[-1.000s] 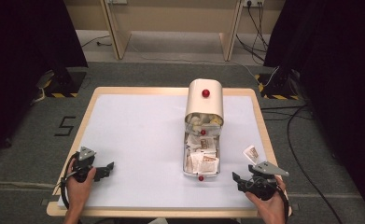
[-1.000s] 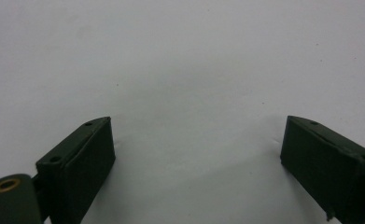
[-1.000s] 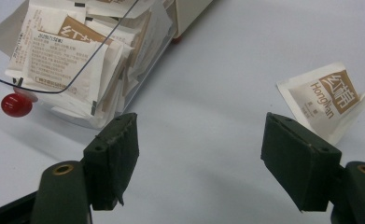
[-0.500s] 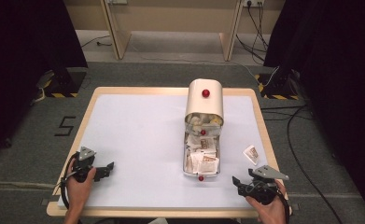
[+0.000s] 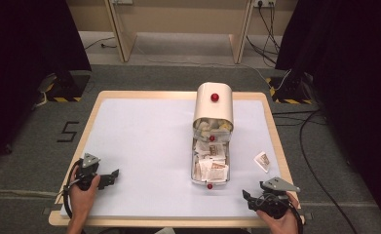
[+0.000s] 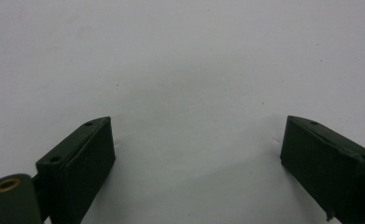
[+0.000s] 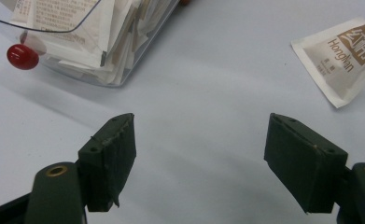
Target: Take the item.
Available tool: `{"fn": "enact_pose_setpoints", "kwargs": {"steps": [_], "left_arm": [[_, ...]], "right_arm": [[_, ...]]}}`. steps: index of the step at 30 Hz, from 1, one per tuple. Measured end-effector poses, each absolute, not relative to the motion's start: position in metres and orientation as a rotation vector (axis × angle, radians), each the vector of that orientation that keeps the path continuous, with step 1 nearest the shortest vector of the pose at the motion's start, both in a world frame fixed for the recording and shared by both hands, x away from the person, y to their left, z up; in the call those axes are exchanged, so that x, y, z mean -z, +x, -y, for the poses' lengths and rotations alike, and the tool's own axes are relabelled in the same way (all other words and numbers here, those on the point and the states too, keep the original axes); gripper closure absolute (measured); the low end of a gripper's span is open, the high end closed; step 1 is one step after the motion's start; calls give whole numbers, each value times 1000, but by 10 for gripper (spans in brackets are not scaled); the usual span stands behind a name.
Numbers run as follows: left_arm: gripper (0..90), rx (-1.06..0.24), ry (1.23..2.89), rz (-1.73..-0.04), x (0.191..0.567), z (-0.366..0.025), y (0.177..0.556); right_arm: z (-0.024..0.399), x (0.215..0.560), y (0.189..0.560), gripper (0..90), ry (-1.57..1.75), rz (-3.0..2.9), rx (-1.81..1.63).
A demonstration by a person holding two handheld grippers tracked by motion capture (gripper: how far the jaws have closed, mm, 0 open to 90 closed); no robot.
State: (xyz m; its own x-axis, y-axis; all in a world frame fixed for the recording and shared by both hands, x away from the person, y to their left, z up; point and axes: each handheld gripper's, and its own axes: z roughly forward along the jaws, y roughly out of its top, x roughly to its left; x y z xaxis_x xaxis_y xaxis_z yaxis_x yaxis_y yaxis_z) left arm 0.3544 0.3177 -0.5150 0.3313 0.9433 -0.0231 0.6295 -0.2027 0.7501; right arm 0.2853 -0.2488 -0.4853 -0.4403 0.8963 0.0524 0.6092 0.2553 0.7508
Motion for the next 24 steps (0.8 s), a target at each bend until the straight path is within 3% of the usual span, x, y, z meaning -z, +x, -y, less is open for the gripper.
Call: {"fn": "enact_pose_setpoints", "kwargs": {"steps": [24], "left_arm": [[90, -596, 1926, -1380, 515, -317, 354]], "right_arm": [[250, 498, 275, 213, 1372, -2208, -873]]}}
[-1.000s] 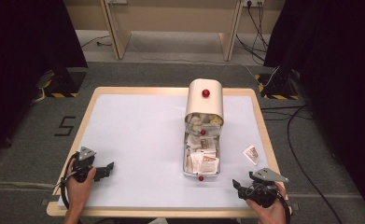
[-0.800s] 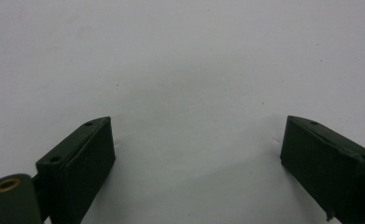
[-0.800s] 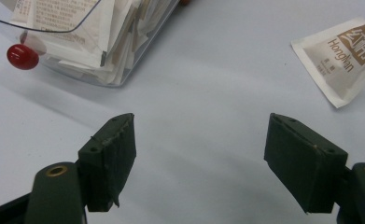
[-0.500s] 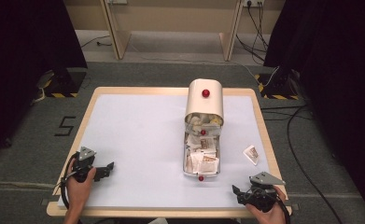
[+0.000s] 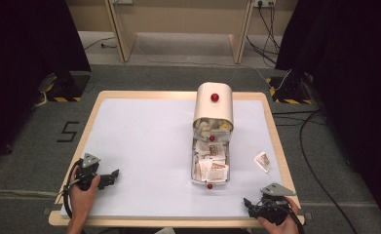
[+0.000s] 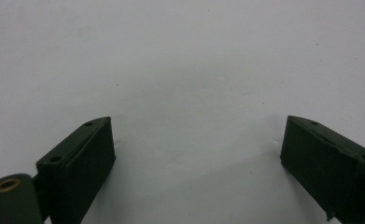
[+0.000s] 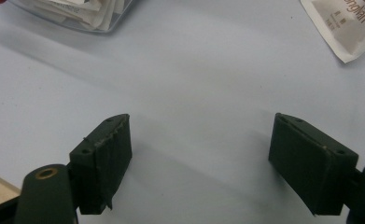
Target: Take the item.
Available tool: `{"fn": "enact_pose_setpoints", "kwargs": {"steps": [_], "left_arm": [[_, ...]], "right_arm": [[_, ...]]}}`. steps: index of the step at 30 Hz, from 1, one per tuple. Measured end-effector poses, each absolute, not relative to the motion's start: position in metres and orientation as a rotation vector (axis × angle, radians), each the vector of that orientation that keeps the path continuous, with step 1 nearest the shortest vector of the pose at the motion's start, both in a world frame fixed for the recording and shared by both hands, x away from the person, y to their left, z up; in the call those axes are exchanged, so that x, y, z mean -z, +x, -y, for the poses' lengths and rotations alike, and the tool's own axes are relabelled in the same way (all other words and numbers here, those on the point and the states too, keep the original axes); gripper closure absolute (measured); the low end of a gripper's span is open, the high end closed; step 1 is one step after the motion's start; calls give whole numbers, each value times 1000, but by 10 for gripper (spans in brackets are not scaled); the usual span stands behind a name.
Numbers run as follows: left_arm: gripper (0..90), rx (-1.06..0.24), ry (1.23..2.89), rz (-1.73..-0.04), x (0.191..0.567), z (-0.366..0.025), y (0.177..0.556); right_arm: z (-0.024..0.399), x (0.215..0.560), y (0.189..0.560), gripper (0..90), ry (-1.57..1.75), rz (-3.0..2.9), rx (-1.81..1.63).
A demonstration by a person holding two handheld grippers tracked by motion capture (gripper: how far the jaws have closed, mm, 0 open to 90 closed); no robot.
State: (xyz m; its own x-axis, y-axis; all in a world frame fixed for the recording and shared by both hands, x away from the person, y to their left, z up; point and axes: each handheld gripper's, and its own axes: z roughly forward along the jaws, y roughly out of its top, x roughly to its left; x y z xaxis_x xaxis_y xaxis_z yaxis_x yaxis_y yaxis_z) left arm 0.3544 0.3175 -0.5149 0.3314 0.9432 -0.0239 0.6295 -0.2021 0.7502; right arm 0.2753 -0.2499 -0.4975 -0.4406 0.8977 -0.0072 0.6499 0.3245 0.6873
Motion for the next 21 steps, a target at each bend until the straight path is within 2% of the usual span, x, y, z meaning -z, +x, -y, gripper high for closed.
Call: {"fn": "enact_pose_setpoints", "kwargs": {"steps": [21], "left_arm": [[91, -596, 1925, -1380, 515, -317, 354]], "right_arm": [[251, 500, 273, 209, 1362, -2190, -888]]}}
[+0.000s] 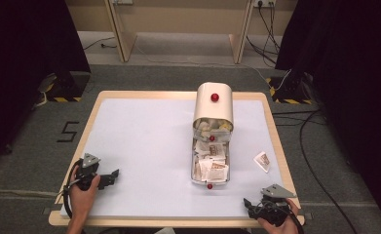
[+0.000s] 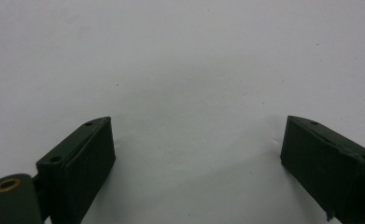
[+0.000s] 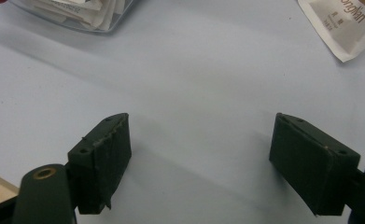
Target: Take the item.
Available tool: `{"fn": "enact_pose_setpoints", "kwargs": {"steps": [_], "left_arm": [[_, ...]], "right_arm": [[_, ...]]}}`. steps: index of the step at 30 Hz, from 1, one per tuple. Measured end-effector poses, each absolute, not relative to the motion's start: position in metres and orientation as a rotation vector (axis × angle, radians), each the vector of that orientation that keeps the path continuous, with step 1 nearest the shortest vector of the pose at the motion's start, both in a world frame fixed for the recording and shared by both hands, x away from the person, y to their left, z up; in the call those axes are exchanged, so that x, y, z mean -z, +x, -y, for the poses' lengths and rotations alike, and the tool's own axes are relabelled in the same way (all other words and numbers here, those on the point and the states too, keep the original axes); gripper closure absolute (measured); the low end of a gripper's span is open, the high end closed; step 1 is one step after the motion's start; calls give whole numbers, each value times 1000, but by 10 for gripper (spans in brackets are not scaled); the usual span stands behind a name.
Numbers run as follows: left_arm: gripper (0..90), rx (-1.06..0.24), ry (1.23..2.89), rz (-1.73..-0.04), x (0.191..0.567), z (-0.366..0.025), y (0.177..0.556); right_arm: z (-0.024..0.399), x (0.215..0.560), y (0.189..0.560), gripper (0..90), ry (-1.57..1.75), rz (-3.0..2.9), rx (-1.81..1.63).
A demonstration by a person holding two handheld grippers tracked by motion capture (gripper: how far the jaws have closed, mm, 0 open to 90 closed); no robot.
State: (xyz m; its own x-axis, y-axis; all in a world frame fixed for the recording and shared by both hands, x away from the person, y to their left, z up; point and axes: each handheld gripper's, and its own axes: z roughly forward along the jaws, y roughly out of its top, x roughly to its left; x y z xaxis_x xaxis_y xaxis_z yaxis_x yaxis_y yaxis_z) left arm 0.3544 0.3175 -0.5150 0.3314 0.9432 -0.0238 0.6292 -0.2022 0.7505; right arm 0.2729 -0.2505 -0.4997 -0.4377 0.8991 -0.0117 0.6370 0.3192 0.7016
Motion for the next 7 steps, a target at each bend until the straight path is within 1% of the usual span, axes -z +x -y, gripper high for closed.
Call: {"fn": "enact_pose_setpoints", "kwargs": {"steps": [7], "left_arm": [[91, -596, 1925, -1381, 515, -317, 354]], "right_arm": [[251, 500, 273, 209, 1362, -2192, -888]]}}
